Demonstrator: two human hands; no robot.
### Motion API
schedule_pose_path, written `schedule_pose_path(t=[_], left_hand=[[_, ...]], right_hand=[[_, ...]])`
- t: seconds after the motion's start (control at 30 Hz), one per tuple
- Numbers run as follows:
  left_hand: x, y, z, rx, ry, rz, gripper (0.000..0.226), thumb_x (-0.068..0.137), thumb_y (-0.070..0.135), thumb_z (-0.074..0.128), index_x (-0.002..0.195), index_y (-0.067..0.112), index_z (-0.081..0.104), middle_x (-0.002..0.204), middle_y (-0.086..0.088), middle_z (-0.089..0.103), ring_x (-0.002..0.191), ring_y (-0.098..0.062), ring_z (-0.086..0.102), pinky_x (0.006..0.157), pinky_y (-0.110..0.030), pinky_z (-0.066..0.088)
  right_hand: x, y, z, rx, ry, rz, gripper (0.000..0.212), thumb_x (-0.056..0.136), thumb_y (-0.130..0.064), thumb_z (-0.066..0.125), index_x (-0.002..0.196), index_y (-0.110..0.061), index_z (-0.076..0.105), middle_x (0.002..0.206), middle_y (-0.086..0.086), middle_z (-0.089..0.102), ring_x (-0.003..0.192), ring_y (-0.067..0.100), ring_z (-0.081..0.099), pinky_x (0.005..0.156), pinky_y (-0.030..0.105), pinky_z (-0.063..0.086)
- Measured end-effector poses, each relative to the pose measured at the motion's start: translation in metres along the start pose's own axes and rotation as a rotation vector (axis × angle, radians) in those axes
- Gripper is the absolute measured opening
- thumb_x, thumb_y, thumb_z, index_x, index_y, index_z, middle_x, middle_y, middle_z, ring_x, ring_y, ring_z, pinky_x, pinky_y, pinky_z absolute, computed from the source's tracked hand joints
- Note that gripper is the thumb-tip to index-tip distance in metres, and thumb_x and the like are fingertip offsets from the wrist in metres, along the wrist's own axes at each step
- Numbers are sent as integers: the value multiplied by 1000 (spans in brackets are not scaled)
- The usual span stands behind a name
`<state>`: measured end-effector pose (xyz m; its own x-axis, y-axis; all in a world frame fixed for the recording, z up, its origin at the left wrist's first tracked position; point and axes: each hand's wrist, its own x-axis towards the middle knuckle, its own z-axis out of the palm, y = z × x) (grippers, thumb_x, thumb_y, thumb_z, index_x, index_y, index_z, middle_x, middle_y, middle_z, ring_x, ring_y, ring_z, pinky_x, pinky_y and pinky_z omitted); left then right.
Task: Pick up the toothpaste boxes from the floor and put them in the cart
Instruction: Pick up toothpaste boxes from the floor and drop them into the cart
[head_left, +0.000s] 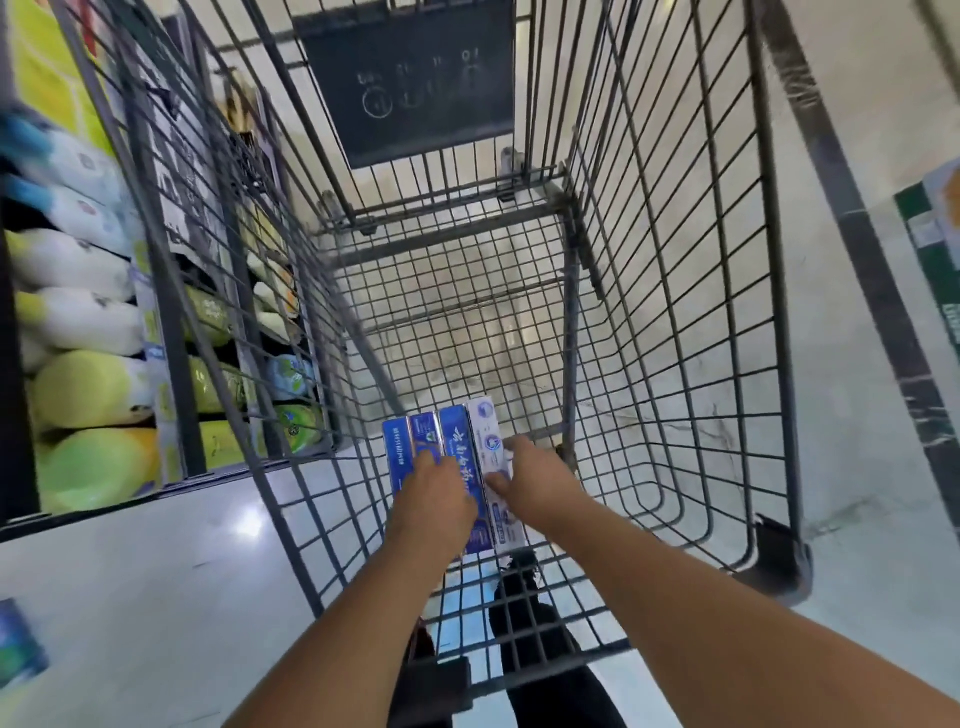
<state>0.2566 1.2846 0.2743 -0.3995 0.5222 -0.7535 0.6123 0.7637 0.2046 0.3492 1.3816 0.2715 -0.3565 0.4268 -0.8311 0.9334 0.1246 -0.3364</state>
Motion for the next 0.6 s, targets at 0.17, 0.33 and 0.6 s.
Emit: schedule_pose_path(t=[0.17,0.33,0.6], left_hand=[[-25,1,-62,-8,7,69,63,98,50,48,148,14,33,145,-12,36,132,-30,41,103,-42,42],[-90,22,-162,40,52,131,77,95,64,40,155,18,21,157,-12,25,143,-30,27,114,-43,31],[-224,9,-269,116,271,123,104,73,85,19,157,25,9,163,-10,11,151,-29,7,120,-53,15]], right_hand=[[-46,-8,-63,-94,96,-99,63,93,-54,56,141,-15,43,137,7,55,121,26,56,99,41,48],[-123,-38,-145,-414,215,-232,80,91,-72,35,147,-14,37,152,9,40,138,27,39,113,45,36],[-232,-99,-205,-689,328,-475,98,80,-83,17,157,-22,5,164,9,2,151,28,3,119,49,6]])
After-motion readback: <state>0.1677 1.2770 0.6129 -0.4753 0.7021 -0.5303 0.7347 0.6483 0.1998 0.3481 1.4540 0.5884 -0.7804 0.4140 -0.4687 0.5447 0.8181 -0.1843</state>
